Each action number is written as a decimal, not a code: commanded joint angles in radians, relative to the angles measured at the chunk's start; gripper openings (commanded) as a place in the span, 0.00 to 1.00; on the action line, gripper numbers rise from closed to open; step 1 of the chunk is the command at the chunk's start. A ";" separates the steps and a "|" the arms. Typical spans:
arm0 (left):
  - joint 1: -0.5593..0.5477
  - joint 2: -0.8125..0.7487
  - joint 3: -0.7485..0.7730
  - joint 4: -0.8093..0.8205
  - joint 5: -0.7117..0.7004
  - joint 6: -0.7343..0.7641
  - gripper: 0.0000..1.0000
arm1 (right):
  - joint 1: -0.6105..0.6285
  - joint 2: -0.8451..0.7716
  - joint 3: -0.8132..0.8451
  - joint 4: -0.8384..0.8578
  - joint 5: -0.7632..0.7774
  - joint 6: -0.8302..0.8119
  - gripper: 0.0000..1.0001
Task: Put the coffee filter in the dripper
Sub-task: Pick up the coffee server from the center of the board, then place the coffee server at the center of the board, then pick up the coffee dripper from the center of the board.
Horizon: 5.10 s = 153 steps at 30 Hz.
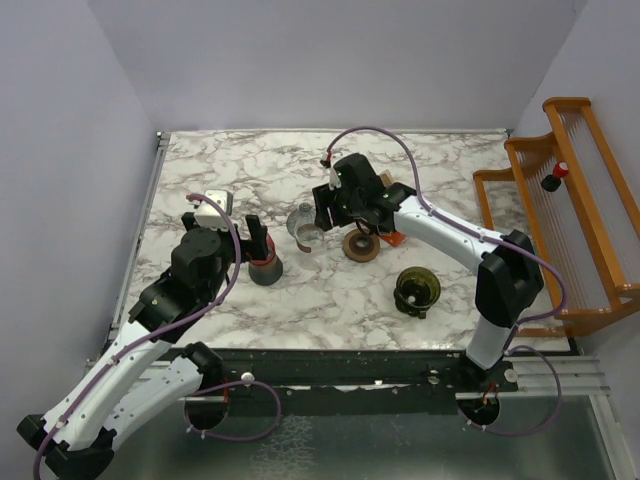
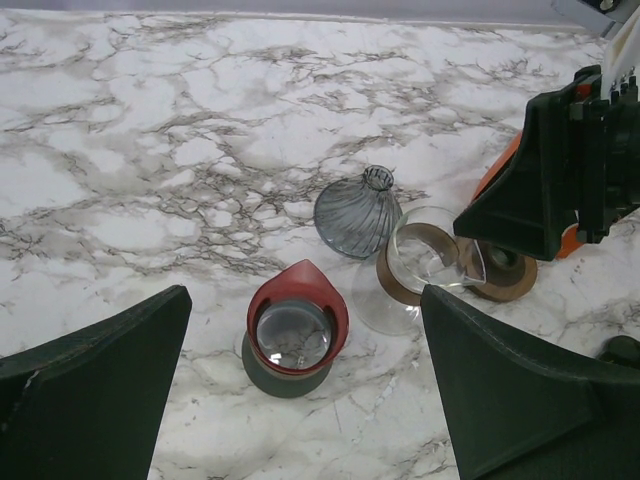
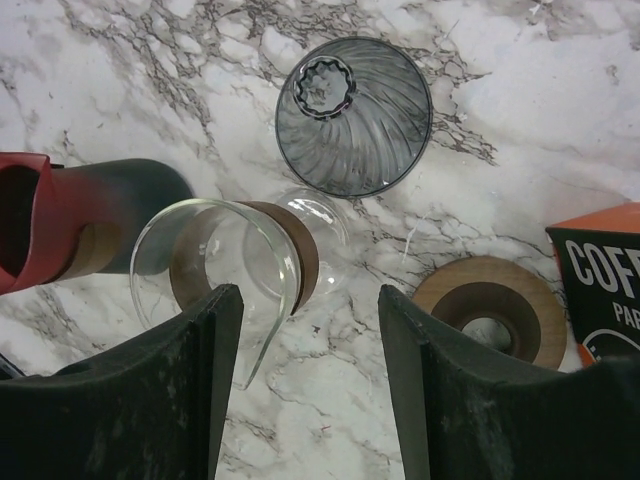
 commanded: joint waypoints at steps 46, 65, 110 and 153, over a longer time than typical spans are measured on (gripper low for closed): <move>0.008 -0.003 -0.012 0.014 -0.019 0.018 0.99 | 0.112 -0.118 -0.022 -0.170 0.112 -0.004 0.00; 0.010 0.045 -0.010 0.014 -0.002 0.010 0.99 | 0.243 -0.387 -0.355 -0.140 0.269 0.056 0.01; 0.011 0.046 -0.010 0.014 -0.003 0.016 0.99 | 0.263 -0.625 -0.383 -0.498 0.535 0.311 0.64; 0.011 0.029 -0.013 0.020 0.027 0.023 0.99 | -0.086 -0.723 -0.627 -0.484 0.464 0.507 0.60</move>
